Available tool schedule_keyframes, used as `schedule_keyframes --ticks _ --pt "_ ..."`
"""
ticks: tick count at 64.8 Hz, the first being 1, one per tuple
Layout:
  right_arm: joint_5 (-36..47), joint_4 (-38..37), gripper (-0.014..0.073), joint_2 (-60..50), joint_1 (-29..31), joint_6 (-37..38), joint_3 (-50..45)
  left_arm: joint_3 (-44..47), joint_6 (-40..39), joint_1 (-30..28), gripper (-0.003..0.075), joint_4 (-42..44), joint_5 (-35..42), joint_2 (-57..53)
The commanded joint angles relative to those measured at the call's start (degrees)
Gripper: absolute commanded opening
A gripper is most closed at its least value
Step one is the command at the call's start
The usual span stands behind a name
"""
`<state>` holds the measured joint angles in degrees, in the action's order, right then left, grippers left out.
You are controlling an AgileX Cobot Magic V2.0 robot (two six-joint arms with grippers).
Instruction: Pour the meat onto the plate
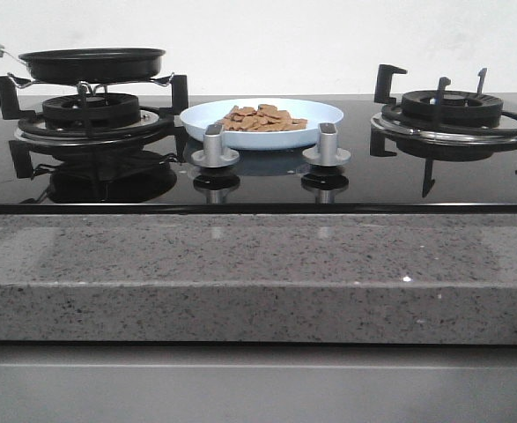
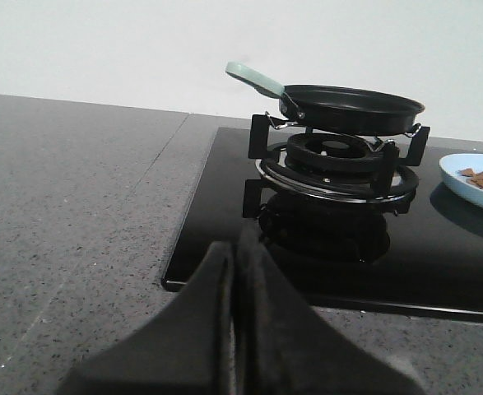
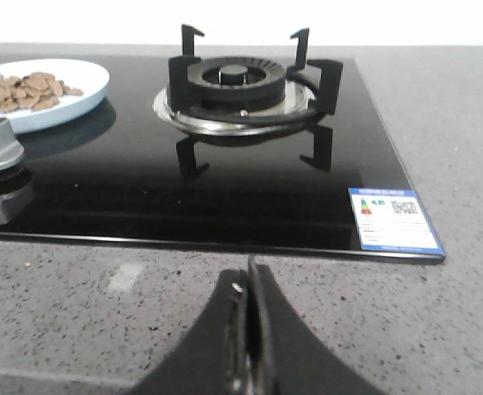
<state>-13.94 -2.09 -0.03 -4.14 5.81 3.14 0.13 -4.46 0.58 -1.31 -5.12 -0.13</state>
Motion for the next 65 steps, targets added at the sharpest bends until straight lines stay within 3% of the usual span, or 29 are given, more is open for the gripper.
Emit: schedule_keyframes --ticks 1,7,40,65 --pt "11.1 -0.2 -0.0071 -1.4 0.4 -0.6 -1.7 0.4 -0.3 0.5 -0.0020 0.0 5.1 -1.0" --pt "17.0 -0.2 -0.0071 -1.5 0.4 -0.6 -4.6 0.4 -0.3 0.5 -0.0020 0.0 5.1 -1.0" --pt "13.3 -0.1 -0.0071 -1.5 1.7 -0.6 -4.3 0.4 -0.3 0.5 -0.0020 0.0 5.1 -1.0" --pt "19.2 -0.1 -0.0071 -1.5 2.7 -0.6 -4.3 0.4 -0.3 0.5 -0.0020 0.0 5.1 -1.0"
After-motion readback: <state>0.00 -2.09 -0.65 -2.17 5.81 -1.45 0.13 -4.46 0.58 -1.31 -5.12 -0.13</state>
